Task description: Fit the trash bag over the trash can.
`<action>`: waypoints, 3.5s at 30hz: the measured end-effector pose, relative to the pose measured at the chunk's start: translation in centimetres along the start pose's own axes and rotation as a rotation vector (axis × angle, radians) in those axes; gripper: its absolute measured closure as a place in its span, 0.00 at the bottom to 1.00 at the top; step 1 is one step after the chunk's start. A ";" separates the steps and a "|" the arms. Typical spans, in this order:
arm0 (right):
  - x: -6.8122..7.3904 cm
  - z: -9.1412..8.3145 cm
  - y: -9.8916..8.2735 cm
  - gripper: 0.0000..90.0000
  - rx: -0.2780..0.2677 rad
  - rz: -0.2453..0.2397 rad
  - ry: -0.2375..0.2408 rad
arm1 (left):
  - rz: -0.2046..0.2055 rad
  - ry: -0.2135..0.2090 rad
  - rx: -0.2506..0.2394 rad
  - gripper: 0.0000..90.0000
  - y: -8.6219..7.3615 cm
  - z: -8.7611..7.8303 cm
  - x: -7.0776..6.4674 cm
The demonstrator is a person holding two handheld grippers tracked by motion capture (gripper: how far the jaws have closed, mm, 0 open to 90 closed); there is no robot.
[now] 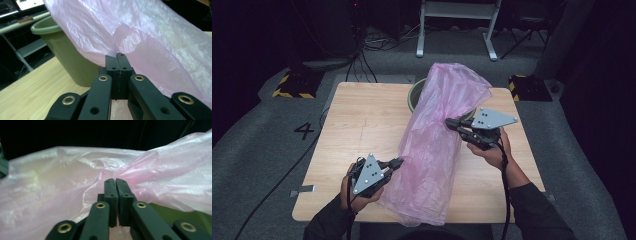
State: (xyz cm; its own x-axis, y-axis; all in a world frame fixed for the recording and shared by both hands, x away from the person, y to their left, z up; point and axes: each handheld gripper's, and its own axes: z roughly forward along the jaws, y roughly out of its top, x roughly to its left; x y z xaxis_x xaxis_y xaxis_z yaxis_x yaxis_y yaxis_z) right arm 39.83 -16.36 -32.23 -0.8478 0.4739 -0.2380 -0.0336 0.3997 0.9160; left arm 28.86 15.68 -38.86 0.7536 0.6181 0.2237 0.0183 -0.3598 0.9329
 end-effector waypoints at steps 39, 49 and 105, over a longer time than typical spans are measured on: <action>-5.8 6.4 3.0 0.72 0.395 0.074 0.046 | 0.042 -0.052 -0.026 1.00 -0.2 -2.3 3.1; -5.9 6.8 2.2 0.91 0.497 0.054 0.118 | 0.073 -0.043 -0.073 1.00 2.8 -0.9 3.8; -5.3 5.3 5.9 0.33 0.167 0.191 -0.056 | 0.102 -0.089 -0.037 1.00 6.9 5.0 4.9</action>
State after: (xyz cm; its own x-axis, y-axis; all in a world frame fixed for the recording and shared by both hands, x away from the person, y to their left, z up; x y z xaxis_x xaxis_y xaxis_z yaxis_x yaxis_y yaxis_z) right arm 46.97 -12.35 -27.25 -0.7997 0.5940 -0.0873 0.2160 0.4202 0.8813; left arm 35.92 12.74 -32.77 0.8055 0.5147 0.2938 -0.0844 -0.3910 0.9165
